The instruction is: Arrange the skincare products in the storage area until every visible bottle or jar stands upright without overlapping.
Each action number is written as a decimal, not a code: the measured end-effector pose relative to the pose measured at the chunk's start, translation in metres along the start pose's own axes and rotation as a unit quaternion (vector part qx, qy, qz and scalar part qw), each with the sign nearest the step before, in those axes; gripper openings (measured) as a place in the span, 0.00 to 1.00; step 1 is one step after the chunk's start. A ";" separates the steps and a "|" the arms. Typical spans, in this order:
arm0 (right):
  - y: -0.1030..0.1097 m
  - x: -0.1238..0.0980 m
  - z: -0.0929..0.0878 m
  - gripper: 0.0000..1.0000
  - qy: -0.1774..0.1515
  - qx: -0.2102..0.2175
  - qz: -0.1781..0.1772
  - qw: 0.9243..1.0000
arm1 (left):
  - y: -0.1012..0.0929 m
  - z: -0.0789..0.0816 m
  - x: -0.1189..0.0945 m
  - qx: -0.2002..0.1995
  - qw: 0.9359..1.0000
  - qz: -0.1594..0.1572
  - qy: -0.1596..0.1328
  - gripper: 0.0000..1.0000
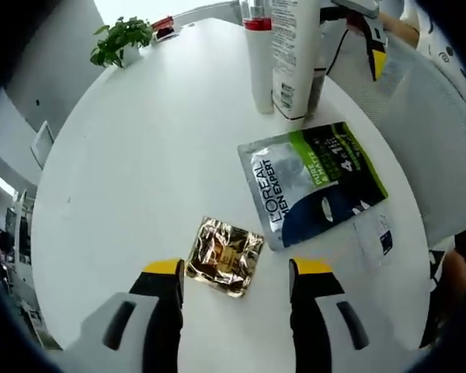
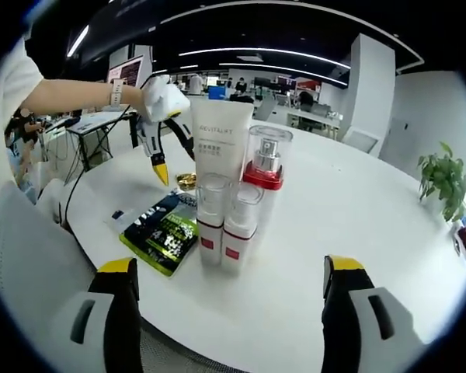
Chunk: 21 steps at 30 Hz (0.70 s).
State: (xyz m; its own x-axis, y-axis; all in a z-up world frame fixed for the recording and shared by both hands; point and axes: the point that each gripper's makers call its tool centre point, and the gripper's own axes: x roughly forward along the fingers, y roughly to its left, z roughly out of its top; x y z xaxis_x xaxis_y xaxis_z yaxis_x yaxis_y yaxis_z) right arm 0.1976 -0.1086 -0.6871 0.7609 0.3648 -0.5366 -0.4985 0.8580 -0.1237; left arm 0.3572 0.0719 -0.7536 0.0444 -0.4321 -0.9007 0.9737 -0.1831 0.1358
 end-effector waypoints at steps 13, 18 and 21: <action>-0.003 0.001 -0.006 0.98 0.014 0.005 -0.005 1.000 | 0.007 -0.002 0.017 0.029 0.997 -0.064 0.017 0.46; -0.004 0.001 -0.008 0.98 0.020 0.007 -0.006 1.000 | 0.006 0.001 0.020 0.034 0.996 -0.079 0.026 0.45; -0.005 0.001 -0.009 0.98 0.021 0.010 -0.007 1.000 | 0.007 -0.001 0.021 0.042 0.995 -0.088 0.038 0.45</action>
State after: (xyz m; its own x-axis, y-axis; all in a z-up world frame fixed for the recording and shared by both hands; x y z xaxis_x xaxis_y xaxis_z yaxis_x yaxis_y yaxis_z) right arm 0.1970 -0.1154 -0.6946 0.7496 0.3370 -0.5696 -0.4793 0.8700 -0.1160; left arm 0.3647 0.0624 -0.7721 -0.1044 -0.3199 -0.9417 0.9459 -0.3245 0.0054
